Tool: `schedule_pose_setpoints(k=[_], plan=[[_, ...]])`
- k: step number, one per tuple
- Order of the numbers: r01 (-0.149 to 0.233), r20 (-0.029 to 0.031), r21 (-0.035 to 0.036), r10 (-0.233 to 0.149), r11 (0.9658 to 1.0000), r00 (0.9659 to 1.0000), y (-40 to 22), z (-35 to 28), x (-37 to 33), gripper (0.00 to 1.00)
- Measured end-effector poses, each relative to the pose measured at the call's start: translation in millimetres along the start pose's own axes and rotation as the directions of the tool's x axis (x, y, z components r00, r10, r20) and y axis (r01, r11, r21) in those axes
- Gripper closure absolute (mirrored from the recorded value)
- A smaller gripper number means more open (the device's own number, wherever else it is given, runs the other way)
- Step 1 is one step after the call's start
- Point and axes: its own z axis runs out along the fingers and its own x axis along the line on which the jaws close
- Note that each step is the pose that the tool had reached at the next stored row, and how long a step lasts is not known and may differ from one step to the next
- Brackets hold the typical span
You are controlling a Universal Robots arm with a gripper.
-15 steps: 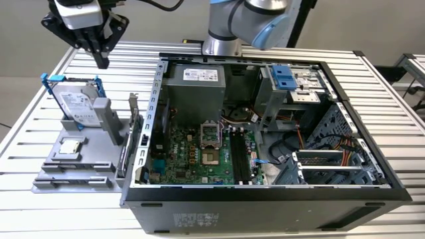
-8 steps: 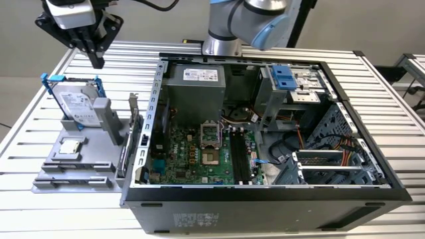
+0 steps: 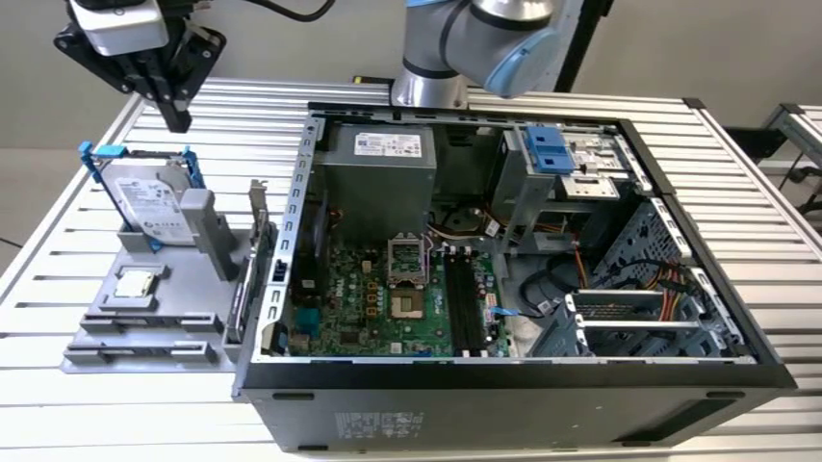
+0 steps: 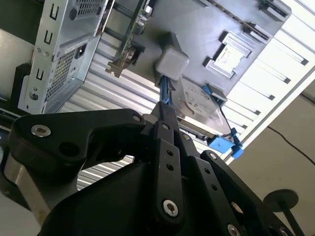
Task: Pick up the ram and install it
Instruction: 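Reach for the ram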
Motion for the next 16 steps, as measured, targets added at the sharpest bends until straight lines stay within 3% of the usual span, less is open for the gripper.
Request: schedule_pose_setpoints(k=[16], plan=[[0.0, 0.0, 0.0, 0.0, 1.0, 1.0, -1.4, -0.5, 21.4, 1.0]])
